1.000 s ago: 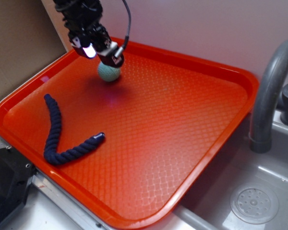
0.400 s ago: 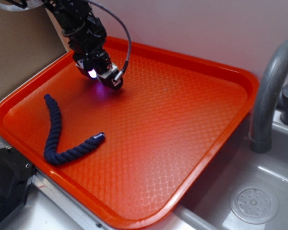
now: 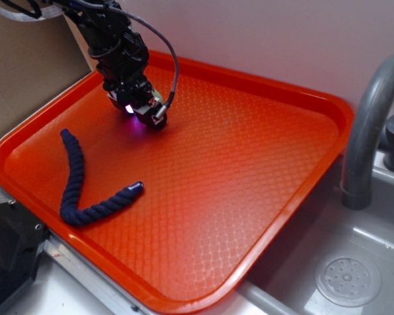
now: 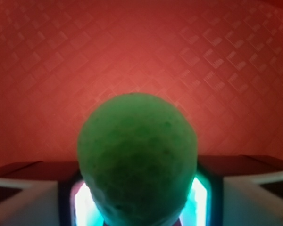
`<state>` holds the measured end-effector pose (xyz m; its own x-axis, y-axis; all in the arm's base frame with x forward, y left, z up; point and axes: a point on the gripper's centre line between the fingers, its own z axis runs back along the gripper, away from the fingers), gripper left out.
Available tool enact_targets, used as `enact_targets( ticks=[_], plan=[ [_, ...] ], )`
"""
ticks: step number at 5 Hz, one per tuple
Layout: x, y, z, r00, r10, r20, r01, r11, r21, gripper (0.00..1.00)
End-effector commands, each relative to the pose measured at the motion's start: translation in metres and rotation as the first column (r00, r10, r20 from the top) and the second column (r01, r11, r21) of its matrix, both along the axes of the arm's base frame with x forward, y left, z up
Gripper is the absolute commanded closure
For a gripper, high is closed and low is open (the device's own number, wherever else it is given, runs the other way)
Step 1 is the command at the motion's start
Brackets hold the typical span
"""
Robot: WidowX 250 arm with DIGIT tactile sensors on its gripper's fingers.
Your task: Grab the green ball.
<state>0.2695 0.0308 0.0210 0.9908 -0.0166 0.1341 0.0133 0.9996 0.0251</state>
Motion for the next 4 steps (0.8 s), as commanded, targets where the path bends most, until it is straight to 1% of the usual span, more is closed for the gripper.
enact_targets(
  ticks=[1,2,3,4],
  plan=[
    [-0.010,0.000,0.060,0.998,0.037,0.050,-0.037,0.999,-0.003,1.00],
    [-0.031,0.008,0.110,0.990,0.108,0.087,-0.103,0.993,-0.059,1.00],
    [-0.049,0.019,0.160,0.986,0.162,0.045,-0.157,0.983,-0.095,1.00],
    [-0.067,0.018,0.211,0.979,0.204,0.017,-0.203,0.979,-0.035,1.00]
  ],
)
